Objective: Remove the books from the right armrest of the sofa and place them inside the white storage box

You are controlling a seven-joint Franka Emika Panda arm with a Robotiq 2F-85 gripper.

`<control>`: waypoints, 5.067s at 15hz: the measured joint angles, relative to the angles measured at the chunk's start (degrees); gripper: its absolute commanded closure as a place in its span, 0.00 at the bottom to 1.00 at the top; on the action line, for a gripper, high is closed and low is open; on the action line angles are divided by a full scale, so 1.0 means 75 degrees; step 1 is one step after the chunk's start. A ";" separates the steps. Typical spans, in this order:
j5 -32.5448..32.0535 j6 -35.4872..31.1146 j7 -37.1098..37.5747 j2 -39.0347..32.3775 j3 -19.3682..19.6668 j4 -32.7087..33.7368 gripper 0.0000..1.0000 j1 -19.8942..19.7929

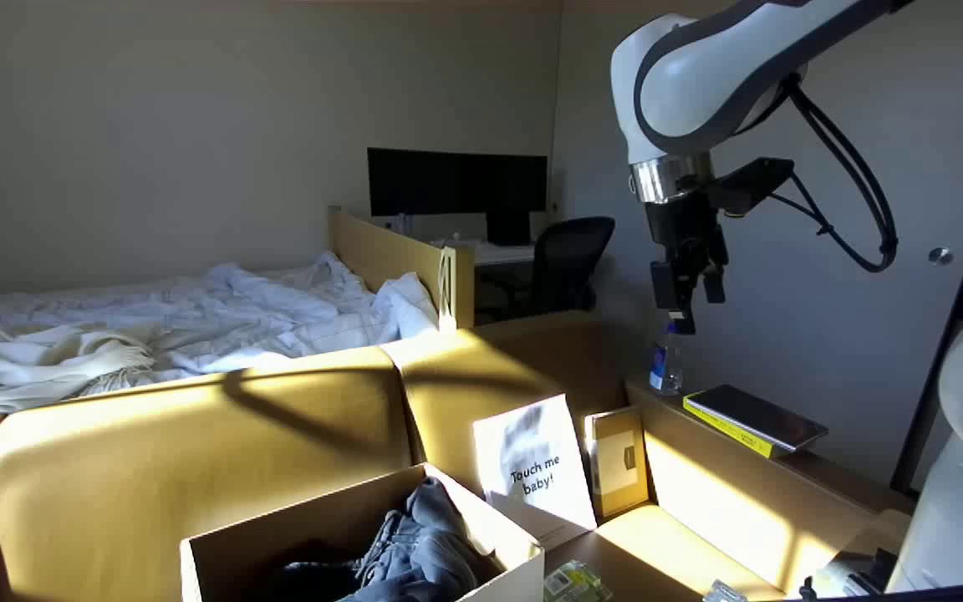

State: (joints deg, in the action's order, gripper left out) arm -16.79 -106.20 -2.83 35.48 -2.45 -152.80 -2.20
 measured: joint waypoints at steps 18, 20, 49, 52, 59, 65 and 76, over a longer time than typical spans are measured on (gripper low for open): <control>-0.0004 0.0008 -0.0152 -0.0631 0.0536 0.0709 0.00 -0.0009; -0.0002 0.0006 -0.0132 -0.0939 0.0778 0.1056 0.00 -0.0125; 0.4341 0.0548 -0.1052 -0.9753 0.2743 0.9819 0.00 -0.4828; 0.3864 0.0860 -0.1878 -1.0473 0.2381 1.0913 0.00 -0.5169; 0.2301 0.0850 -0.3359 -1.1469 0.2394 1.1971 0.00 -0.5262; 0.2302 0.0851 -0.3354 -1.1493 0.2390 1.1998 0.00 -0.5236; 0.1714 0.2078 -0.5069 -1.3106 0.1817 1.3297 0.00 -0.5707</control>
State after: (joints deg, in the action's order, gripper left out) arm -3.93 -90.62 -40.85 -62.81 11.17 -53.08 -45.00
